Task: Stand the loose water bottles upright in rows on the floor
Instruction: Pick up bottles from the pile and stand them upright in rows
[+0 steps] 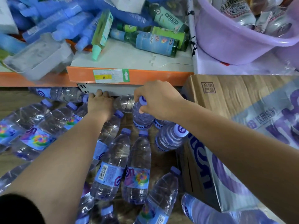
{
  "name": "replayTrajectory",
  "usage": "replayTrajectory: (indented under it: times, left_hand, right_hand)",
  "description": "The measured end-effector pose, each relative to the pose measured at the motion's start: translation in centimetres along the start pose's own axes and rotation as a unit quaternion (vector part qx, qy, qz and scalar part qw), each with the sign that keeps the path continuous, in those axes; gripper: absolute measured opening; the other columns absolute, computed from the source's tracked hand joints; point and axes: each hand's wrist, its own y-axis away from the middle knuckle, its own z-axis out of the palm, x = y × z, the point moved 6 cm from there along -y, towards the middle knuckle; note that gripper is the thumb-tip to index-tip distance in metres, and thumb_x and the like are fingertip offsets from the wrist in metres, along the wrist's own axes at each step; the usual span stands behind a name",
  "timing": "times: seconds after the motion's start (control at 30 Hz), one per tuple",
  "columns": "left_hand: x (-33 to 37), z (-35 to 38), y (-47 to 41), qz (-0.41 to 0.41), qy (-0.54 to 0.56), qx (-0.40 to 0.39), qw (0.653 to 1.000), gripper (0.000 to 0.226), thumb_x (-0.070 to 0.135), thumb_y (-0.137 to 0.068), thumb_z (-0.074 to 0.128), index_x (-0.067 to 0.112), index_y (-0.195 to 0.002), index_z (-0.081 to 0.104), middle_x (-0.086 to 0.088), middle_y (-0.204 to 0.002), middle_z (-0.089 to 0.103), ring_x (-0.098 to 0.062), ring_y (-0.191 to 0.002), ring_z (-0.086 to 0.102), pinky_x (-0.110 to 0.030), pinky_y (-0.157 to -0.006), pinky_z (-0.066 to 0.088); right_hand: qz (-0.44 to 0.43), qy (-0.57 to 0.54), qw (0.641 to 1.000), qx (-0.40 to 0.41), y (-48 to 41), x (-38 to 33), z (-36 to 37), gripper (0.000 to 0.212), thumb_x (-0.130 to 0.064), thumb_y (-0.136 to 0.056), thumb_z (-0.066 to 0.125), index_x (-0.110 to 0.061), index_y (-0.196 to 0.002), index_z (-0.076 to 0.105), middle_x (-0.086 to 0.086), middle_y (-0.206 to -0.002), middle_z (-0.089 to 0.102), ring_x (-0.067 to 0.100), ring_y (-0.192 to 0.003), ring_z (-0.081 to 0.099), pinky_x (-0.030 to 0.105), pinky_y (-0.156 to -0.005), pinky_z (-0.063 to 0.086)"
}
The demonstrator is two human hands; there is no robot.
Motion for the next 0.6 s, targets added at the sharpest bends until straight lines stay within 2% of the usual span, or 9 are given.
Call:
replayTrajectory:
  times: [0.07,0.13,0.23,0.3,0.37,0.47,0.6]
  left_hand:
    - [-0.3,-0.8,0.4,0.041,-0.015,0.027,0.999,0.038,0.033,-0.087,0.052,0.013,-0.119,0.059,-0.009,-0.122,0.059,-0.029,-0.12,0.043,-0.036,-0.096,0.034]
    - [-1.2,-2.5,0.5,0.07,0.005,0.05,0.996,0.034,0.03,-0.086,0.053,0.011,-0.114,0.06,-0.013,-0.117,0.063,-0.031,-0.115,0.051,-0.035,-0.092,0.038]
    - [-2.4,-5.2,1.1,0.084,0.11,0.044,0.989,0.03,0.025,-0.084,0.058,0.014,-0.111,0.06,-0.017,-0.114,0.063,-0.037,-0.106,0.059,-0.037,-0.078,0.045]
    - [-2.3,-6.1,2.4,0.097,0.176,0.033,0.979,0.022,0.021,-0.083,0.06,0.012,-0.103,0.06,-0.018,-0.107,0.063,-0.038,-0.101,0.059,-0.038,-0.08,0.047]
    - [-2.3,-7.0,3.7,0.093,0.237,0.061,0.965,0.013,0.014,-0.083,0.06,0.01,-0.095,0.059,-0.018,-0.102,0.061,-0.038,-0.098,0.058,-0.039,-0.081,0.047]
    - [-1.9,-8.8,5.5,0.086,0.272,0.099,0.953,0.023,0.011,-0.086,0.059,0.006,-0.108,0.056,-0.019,-0.114,0.056,-0.038,-0.106,0.054,-0.04,-0.088,0.043]
    - [-1.6,-10.7,7.1,0.083,0.276,0.108,0.951,0.026,0.016,-0.091,0.055,0.004,-0.114,0.052,-0.018,-0.115,0.056,-0.036,-0.104,0.053,-0.033,-0.08,0.038]
  right_hand:
    - [0.004,-0.009,1.0,0.0,0.0,-0.1,0.2,0.029,-0.031,-0.087,0.065,-0.026,-0.115,0.06,-0.009,-0.061,0.034,0.022,-0.073,0.044,0.025,-0.048,0.029]
    - [0.011,-0.016,1.0,0.006,0.0,-0.1,0.2,0.03,-0.031,-0.086,0.065,-0.026,-0.116,0.06,-0.007,-0.067,0.04,0.022,-0.075,0.046,0.027,-0.058,0.037]
    - [0.02,-0.025,0.999,0.008,0.3,-0.1,0.0,0.032,-0.032,-0.086,0.066,-0.026,-0.117,0.059,-0.004,-0.077,0.044,0.022,-0.078,0.047,0.029,-0.065,0.041]
    - [0.022,-0.025,0.999,0.005,0.6,-0.2,0.0,0.031,-0.032,-0.086,0.066,-0.026,-0.116,0.059,-0.004,-0.077,0.045,0.021,-0.078,0.047,0.029,-0.066,0.041]
    - [0.025,-0.019,1.0,0.003,0.8,-0.4,0.1,0.03,-0.03,-0.086,0.065,-0.027,-0.115,0.059,-0.003,-0.082,0.051,0.021,-0.079,0.046,0.029,-0.066,0.04]
    - [0.027,-0.006,1.0,0.008,1.0,-0.9,0.5,0.03,-0.024,-0.088,0.063,-0.025,-0.118,0.057,0.001,-0.096,0.052,0.024,-0.083,0.047,0.031,-0.065,0.037]
    - [0.042,0.013,0.999,0.013,1.5,-0.7,0.6,0.029,-0.024,-0.091,0.059,-0.013,-0.116,0.053,0.008,-0.101,0.055,0.031,-0.09,0.054,0.033,-0.063,0.039]
